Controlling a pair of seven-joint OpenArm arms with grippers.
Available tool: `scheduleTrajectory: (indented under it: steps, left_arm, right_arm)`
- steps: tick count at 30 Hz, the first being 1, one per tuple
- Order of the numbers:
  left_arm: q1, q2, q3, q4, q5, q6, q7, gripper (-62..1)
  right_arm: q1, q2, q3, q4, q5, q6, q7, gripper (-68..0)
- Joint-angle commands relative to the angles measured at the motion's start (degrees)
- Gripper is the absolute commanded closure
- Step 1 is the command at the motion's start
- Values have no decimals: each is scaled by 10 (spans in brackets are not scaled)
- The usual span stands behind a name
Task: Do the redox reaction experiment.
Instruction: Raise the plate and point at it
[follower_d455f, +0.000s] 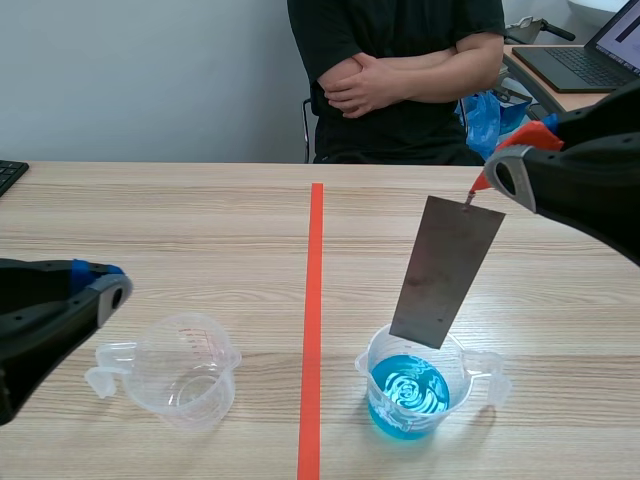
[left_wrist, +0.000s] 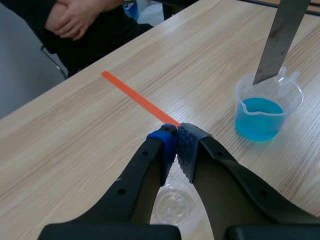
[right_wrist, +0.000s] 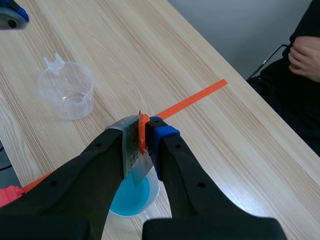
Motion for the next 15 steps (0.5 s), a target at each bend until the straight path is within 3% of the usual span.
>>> scheduleTrajectory:
  steps: [1,9,15]
  left_arm:
    - [25,1,-16,16,-18,-1,-8,-45]
    - [127,12,-131,58,-87,-1,-7,-45]
    - [138,32,-187,58,-117,-1,-4,-45]
  right_arm:
    - [-1,4,4,3,8,3,10,-15]
    - [-1,4,4,3,8,3,12,-15]
    - [0,4,4,3,8,3,15,-15]
